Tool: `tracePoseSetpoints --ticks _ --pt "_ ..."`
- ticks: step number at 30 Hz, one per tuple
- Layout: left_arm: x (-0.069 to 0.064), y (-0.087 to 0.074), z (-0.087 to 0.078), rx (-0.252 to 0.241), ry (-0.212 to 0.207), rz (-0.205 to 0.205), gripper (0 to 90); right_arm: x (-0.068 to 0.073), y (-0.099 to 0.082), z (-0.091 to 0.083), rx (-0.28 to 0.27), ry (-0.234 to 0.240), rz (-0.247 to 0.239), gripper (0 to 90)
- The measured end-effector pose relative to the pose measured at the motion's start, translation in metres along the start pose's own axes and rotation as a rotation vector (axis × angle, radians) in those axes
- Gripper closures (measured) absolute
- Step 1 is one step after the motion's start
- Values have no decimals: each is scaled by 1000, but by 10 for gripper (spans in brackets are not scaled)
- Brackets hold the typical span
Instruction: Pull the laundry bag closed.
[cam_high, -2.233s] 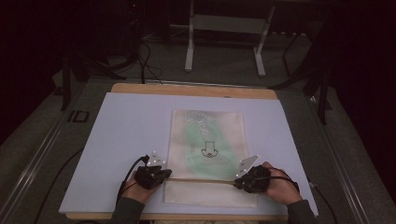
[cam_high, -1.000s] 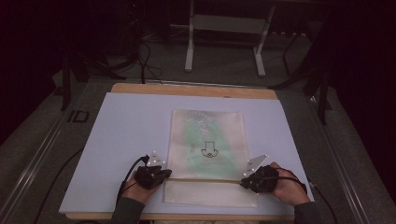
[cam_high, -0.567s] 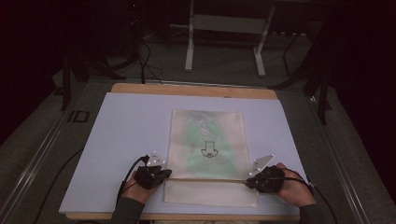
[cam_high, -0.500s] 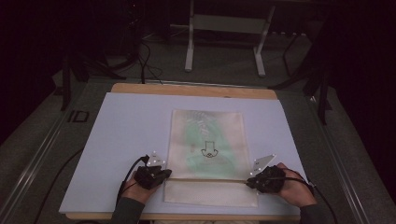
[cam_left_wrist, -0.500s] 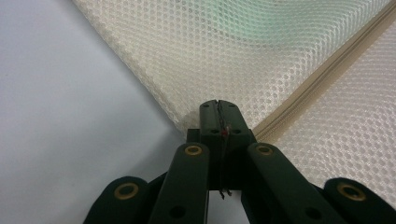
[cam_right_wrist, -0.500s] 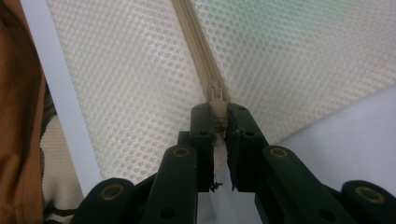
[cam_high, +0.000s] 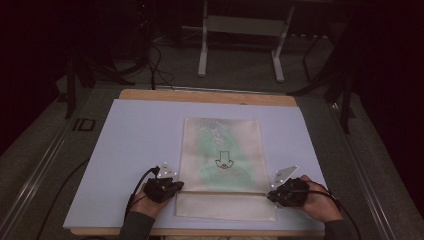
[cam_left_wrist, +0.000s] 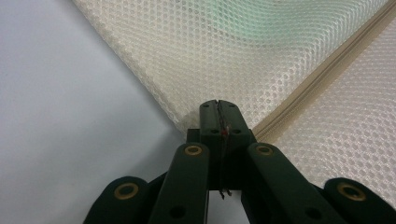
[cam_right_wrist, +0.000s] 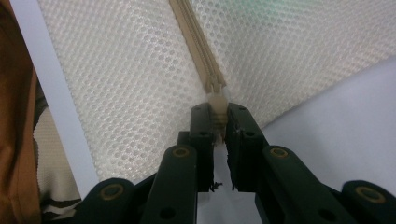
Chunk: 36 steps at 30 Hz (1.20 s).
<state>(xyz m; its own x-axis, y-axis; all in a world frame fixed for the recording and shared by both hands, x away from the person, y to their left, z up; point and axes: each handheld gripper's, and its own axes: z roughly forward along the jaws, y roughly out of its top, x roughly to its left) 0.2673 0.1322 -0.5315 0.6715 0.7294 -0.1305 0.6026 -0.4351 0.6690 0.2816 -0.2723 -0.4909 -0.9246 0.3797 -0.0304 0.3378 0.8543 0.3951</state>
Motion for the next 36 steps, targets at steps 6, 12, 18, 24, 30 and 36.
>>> tracePoseSetpoints --ticks 6,12,18,24,30,36 --pt "-1 0 0 -5 2 1 884 1 2 0 19 -12 -4 806" --pt "-1 -1 0 -10 -1 6 863 1 1 -3 -12 -8 6 759" --pt "-1 -1 0 -13 -5 -10 845 1 3 -6 -49 -21 16 708" --pt "0 -1 -1 -18 -14 -16 845 -2 1 -9 -63 -39 31 670" --pt "0 -1 -5 -38 17 -13 847 -6 -5 -15 -83 -63 66 648" --pt "9 -3 -11 -61 84 -41 846 -12 -10 -18 -116 -121 93 625"
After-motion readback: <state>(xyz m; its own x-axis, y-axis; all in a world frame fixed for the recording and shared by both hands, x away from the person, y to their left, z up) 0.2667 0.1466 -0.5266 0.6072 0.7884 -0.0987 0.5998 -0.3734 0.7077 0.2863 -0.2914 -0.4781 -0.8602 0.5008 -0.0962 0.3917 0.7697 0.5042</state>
